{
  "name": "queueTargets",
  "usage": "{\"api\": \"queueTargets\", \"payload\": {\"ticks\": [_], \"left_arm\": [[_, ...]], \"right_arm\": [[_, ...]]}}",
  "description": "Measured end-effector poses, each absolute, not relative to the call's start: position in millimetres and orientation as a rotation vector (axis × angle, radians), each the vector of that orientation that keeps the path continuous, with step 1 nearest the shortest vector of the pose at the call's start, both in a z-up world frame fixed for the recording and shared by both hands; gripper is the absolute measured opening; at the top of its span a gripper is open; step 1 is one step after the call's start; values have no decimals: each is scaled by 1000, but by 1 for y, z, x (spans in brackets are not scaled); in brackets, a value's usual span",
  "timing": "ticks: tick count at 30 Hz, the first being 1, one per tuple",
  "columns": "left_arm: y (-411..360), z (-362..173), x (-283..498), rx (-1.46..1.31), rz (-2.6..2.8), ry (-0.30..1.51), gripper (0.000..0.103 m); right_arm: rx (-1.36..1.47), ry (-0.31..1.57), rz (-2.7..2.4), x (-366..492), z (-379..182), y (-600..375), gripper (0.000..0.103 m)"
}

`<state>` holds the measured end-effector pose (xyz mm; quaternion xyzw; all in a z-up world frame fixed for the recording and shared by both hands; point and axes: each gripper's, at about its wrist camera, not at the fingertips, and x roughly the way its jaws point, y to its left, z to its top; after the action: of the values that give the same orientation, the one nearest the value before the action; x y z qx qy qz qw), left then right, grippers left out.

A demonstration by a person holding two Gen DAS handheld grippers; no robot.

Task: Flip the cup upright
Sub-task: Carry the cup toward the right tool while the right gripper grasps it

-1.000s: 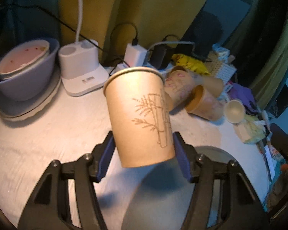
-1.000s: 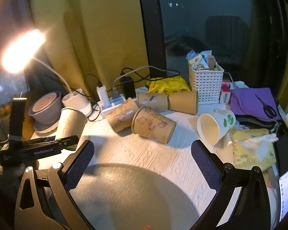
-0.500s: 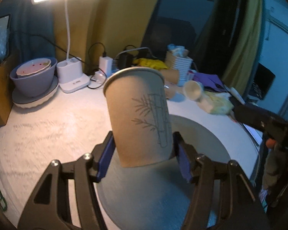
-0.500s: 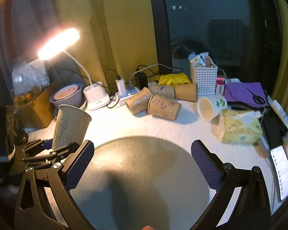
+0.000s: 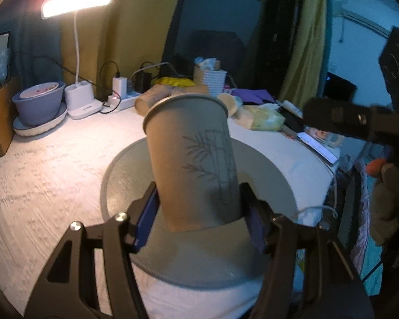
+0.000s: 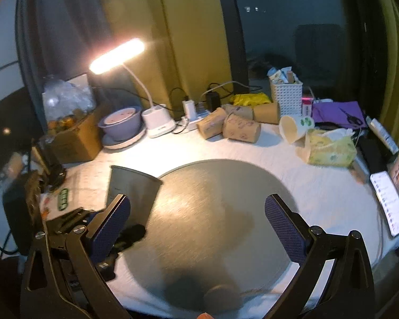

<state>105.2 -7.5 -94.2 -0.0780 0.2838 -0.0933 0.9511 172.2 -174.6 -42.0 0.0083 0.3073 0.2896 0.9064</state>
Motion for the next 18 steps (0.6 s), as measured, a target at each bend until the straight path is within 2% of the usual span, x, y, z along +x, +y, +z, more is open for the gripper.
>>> {"api": "queueTargets", "payload": {"ticks": [6,18], "left_arm": [[-23,-99,65,-104,-258,479,61],[-48,-100,37,-29,-359,417,61]], "right_arm": [[74,676,671,144,-48,-172,103],[219,793,797,123,-62,-176,102]]}}
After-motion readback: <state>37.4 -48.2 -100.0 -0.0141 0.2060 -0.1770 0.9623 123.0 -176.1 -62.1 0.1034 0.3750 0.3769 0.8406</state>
